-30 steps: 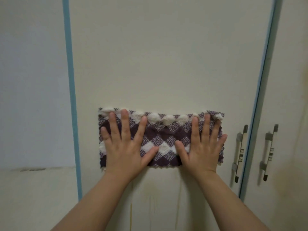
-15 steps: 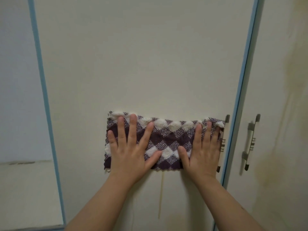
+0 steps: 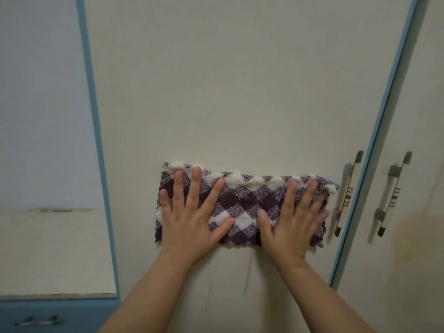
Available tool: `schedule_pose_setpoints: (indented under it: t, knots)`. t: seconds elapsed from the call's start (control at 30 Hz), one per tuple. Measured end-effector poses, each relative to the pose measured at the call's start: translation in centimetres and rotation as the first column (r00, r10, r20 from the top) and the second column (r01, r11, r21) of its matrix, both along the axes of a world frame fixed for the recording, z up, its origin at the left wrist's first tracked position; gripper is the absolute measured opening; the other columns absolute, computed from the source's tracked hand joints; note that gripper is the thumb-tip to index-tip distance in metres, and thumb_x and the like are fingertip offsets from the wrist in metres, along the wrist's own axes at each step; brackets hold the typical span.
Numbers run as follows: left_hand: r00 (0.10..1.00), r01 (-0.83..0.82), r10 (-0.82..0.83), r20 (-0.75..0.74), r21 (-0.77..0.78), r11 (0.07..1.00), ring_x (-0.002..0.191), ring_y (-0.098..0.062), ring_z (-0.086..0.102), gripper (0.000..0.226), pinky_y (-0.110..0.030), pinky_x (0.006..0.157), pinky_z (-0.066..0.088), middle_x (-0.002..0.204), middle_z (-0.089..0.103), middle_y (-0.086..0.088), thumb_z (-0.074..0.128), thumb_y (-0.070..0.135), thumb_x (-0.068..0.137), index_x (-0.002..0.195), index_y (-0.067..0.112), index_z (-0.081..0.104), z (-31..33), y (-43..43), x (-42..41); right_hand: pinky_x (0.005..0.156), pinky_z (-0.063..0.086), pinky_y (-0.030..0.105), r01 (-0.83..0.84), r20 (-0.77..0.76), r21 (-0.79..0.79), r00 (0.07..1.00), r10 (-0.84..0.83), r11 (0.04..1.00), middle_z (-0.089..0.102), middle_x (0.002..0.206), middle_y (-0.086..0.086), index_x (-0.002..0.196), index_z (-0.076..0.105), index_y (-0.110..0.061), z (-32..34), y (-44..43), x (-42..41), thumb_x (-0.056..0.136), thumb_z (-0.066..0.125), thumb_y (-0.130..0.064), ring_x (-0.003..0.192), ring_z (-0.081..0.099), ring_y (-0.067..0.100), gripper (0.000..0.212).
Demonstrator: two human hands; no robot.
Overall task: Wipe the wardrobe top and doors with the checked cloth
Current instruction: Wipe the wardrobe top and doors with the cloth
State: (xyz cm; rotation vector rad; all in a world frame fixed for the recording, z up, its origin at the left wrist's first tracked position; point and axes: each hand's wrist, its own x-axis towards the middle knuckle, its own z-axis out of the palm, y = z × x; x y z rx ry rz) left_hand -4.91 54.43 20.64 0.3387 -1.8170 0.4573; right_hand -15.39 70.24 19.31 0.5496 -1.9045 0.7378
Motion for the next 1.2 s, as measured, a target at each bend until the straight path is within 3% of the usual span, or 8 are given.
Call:
schedule_pose_setpoints:
  t: [0.3, 0.77, 0.93, 1.03, 1.2]
  knots:
    - [0.999, -0.052, 0.052, -0.008, 0.035, 0.998, 0.141, -0.029, -0.017, 0.087, -0.05, 0.11, -0.011, 0.154, -0.022, -0.003, 0.032, 0.077, 0.079, 0.147, 0.032, 0.003, 1.1, -5.3, 3.5, 0.109, -0.009, 0.061, 0.001, -0.06, -0.012, 0.998, -0.002, 1.0, -0.027, 0.153, 0.002, 0.149, -0.01, -0.026, 1.5, -5.7, 2.9, 0.091, 0.019, -0.064, 0.142, -0.017, 0.031, 0.075]
    - [1.0, 0.007, -0.007, 0.023, 0.039, 0.999, 0.143, -0.03, -0.009, 0.082, -0.054, 0.11, 0.01, 0.155, -0.018, -0.002, 0.024, 0.071, 0.084, 0.148, 0.028, 0.0, 0.2, -9.9, 6.5, 0.11, -0.009, 0.058, -0.008, -0.222, 0.046, 0.975, 0.018, 0.999, -0.022, 0.155, 0.003, 0.149, -0.006, -0.026, 1.2, -10.6, 5.5, 0.089, 0.028, -0.054, 0.143, -0.016, 0.029, 0.074]
    - [1.0, 0.01, -0.012, 0.024, 0.095, 0.995, 0.143, -0.03, -0.009, 0.081, -0.056, 0.105, 0.013, 0.156, -0.01, -0.012, 0.017, 0.066, 0.087, 0.148, 0.016, -0.003, -1.0, -10.5, 7.1, 0.111, -0.006, 0.058, -0.021, -0.301, 0.132, 0.952, 0.06, 0.991, -0.016, 0.156, 0.004, 0.15, -0.002, -0.023, 0.5, -12.8, 7.0, 0.086, 0.036, -0.049, 0.144, -0.009, 0.029, 0.079]
    - [0.999, 0.029, -0.026, -0.024, 0.128, 0.991, 0.142, -0.028, -0.013, 0.08, -0.06, 0.101, 0.016, 0.151, 0.007, -0.026, 0.022, 0.058, 0.087, 0.148, 0.013, -0.003, -1.2, -10.2, 6.9, 0.113, -0.007, 0.056, -0.034, -0.338, 0.173, 0.936, 0.092, 0.984, -0.014, 0.157, 0.004, 0.15, 0.0, -0.022, 0.1, -13.8, 7.6, 0.084, 0.038, -0.047, 0.145, -0.007, 0.027, 0.08]
    - [0.996, 0.045, -0.029, -0.083, 0.2, 0.979, 0.142, -0.027, -0.012, 0.081, -0.057, 0.107, 0.009, 0.149, 0.009, -0.028, 0.031, 0.043, 0.081, 0.147, 0.006, 0.0, -2.8, -8.5, 5.9, 0.114, -0.001, 0.054, -0.063, -0.376, 0.192, 0.917, 0.132, 0.979, 0.015, 0.154, 0.003, 0.147, 0.017, -0.022, -0.4, -13.4, 7.2, 0.085, 0.039, -0.043, 0.145, -0.003, 0.024, 0.069]
